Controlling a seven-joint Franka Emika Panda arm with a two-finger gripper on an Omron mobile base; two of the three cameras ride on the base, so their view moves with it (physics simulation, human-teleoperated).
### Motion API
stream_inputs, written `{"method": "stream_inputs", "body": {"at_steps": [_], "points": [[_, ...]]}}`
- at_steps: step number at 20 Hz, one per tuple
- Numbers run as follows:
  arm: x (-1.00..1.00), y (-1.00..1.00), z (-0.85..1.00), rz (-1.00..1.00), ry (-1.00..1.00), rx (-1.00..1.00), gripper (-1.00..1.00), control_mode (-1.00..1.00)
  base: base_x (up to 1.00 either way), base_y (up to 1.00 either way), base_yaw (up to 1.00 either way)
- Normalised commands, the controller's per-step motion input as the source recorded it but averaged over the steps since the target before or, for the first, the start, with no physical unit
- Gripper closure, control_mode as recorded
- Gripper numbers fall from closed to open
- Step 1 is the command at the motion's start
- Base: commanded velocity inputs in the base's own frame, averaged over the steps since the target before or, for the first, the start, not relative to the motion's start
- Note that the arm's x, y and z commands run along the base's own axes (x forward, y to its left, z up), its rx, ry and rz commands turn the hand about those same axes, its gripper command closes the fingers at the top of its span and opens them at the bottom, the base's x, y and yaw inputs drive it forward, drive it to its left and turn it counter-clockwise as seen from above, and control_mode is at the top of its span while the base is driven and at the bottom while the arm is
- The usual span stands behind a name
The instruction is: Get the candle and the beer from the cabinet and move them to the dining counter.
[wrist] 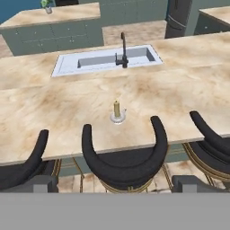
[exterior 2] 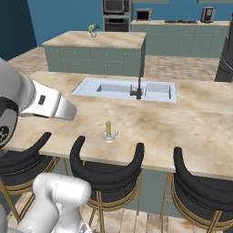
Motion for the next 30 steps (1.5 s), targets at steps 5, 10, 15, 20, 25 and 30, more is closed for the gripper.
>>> {"method": "stream_inputs", "body": {"at_steps": [5,10,15,20,25,30], "points": [[-0.24,0.16,0.00,0.00,0.00,-0.02,-1.00,-1.00,0.00,0.00,0.00],[0.00,0.20,0.00,0.02,0.00,-0.02,-1.00,-1.00,0.00,0.00,0.00],[0.00,0.21,0.00,0.09,0.03,-0.02,-1.00,-1.00,0.00,0.00,0.00],[0.00,0.10,0.00,0.04,0.00,0.00,-1.00,-1.00,0.00,0.00,0.00],[0.00,0.06,0.00,0.02,0.00,0.00,-1.00,-1.00,0.00,0.00,0.00],[0.00,0.00,0.00,0.00,0.00,0.00,-1.00,1.00,-0.09,0.01,0.00]]}}
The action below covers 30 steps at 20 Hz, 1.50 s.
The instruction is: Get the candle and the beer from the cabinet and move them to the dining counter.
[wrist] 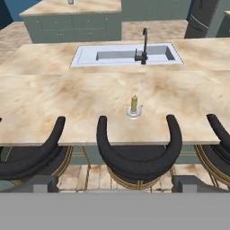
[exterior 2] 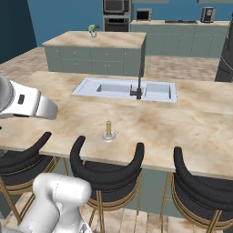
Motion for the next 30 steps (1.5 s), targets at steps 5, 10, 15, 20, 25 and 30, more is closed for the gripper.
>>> {"method": "stream_inputs", "body": {"at_steps": [5,10,15,20,25,30], "points": [[0.00,0.00,0.00,0.00,0.00,0.00,-1.00,1.00,-0.85,0.53,-0.04],[0.00,0.00,0.00,0.00,0.00,0.00,-1.00,1.00,-0.76,1.00,-0.17],[0.00,0.00,0.00,0.00,0.00,0.00,-1.00,1.00,-0.33,1.00,-0.14],[0.00,0.00,0.00,0.00,0.00,0.00,-1.00,1.00,0.00,1.00,-0.05],[0.00,0.00,0.00,0.00,0.00,0.00,-1.00,1.00,0.01,1.00,-0.03],[0.00,0.00,0.00,0.00,0.00,0.00,-1.00,1.00,0.08,1.00,-0.04]]}}
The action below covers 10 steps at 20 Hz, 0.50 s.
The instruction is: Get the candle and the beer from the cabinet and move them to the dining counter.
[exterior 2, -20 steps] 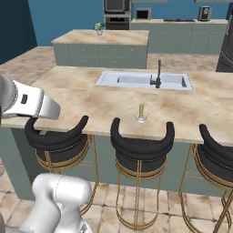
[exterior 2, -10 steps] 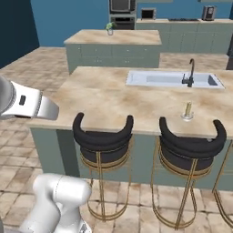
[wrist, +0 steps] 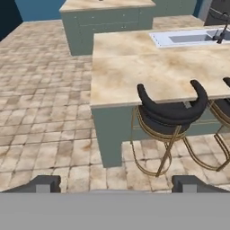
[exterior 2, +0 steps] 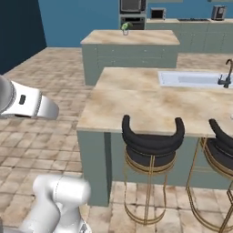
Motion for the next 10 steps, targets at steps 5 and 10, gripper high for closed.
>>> {"method": "stream_inputs", "body": {"at_steps": [5,10], "points": [[0.00,0.00,0.00,0.00,0.00,0.00,-1.00,1.00,0.26,1.00,-0.05],[0.00,0.00,0.00,0.00,0.00,0.00,-1.00,1.00,0.42,1.00,-0.06]]}}
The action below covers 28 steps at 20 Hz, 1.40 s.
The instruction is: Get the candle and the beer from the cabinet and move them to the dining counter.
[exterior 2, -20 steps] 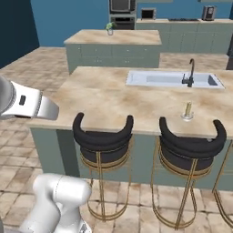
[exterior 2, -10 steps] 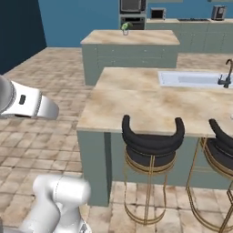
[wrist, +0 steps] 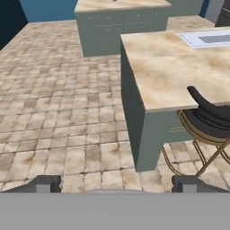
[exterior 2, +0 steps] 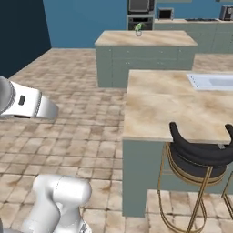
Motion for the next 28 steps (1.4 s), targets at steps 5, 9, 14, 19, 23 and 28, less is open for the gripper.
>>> {"method": "stream_inputs", "body": {"at_steps": [5,9,14,19,23,28], "points": [[0.00,0.00,0.00,0.00,0.00,0.00,-1.00,1.00,0.66,1.00,-0.08],[0.00,0.00,0.00,0.00,0.00,0.00,-1.00,1.00,0.67,1.00,-0.12],[0.00,0.00,0.00,0.00,0.00,0.00,-1.00,1.00,0.63,1.00,-0.18],[0.00,0.00,0.00,0.00,0.00,0.00,-1.00,1.00,0.01,0.99,-0.59],[0.00,0.00,0.00,0.00,0.00,0.00,-1.00,1.00,0.04,0.82,-0.75],[0.00,0.00,0.00,0.00,0.00,0.00,-1.00,1.00,0.12,0.79,-0.77]]}}
